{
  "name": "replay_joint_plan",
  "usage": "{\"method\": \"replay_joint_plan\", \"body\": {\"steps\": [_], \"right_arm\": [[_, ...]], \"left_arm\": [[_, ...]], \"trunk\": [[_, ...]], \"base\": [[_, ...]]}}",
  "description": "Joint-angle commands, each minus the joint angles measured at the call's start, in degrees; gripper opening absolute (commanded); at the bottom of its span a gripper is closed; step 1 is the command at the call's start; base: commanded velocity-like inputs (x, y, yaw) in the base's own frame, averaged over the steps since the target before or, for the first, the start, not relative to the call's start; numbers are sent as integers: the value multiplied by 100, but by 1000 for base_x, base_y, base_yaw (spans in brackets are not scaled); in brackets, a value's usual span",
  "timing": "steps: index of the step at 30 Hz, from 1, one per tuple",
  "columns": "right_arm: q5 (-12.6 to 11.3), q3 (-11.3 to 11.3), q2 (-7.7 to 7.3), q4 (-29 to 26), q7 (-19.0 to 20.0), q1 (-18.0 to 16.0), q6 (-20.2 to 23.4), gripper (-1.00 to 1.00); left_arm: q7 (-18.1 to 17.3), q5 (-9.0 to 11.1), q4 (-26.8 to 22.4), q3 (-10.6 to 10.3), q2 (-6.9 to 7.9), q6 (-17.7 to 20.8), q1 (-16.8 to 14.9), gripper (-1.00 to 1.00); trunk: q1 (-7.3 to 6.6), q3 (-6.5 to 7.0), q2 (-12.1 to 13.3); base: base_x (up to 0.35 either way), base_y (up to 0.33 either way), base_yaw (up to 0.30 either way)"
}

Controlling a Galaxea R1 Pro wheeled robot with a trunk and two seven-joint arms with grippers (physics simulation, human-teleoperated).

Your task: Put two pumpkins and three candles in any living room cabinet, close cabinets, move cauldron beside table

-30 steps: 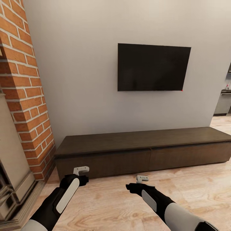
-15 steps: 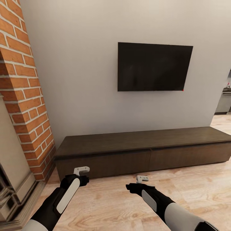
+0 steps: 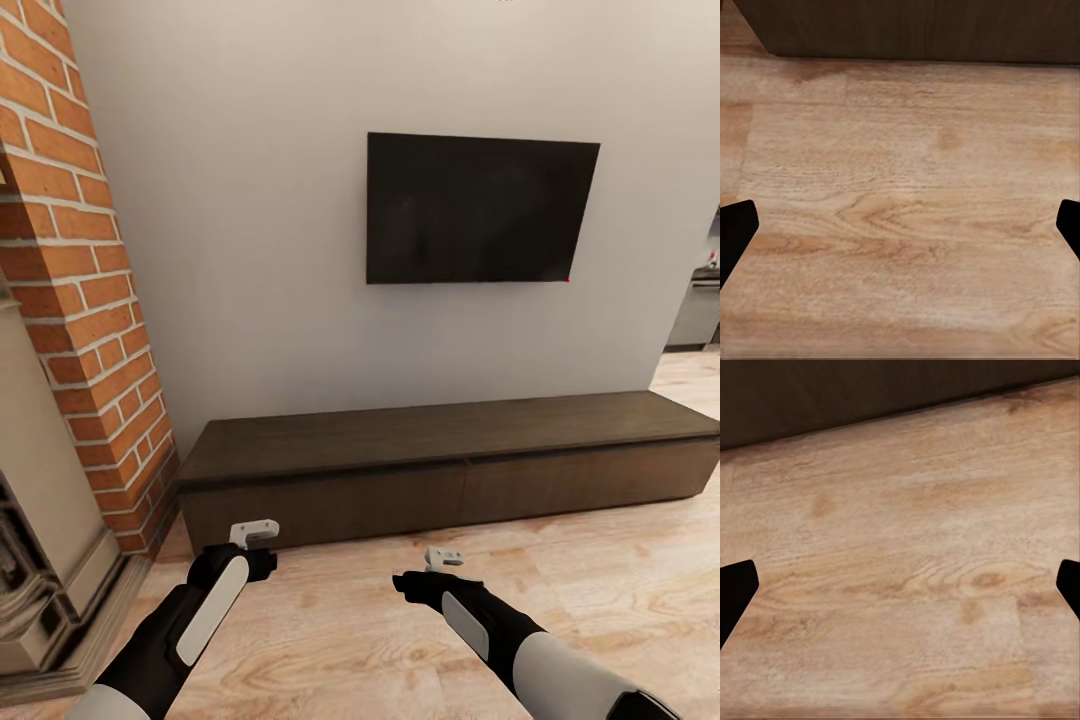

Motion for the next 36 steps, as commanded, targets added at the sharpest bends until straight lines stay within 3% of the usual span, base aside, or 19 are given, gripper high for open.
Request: {"method": "replay_joint_plan", "body": {"steps": [1, 16, 24, 36], "right_arm": [[-40, 37, -4, -5, -31, -5, 15, 100], [-40, 37, -26, 25, -31, -5, 15, 100], [-40, 37, -40, 37, -24, -5, -8, 100], [-44, 45, -222, 60, -12, -5, -40, 100]], "left_arm": [[61, 58, -5, -21, 6, 4, -5, 100], [59, 65, 5, -23, -23, 4, -5, 100], [58, 65, 22, -16, -19, 4, -5, 100], [34, 57, 696, -23, -11, -8, -10, 100]], "trunk": [[-24, 3, 38], [-353, 132, 640], [-529, 201, 961], [-793, 303, 1442]], "base": [[-11, 0, 0], [-3, 0, 0], [-193, 0, 0], [-15, 0, 0]]}}
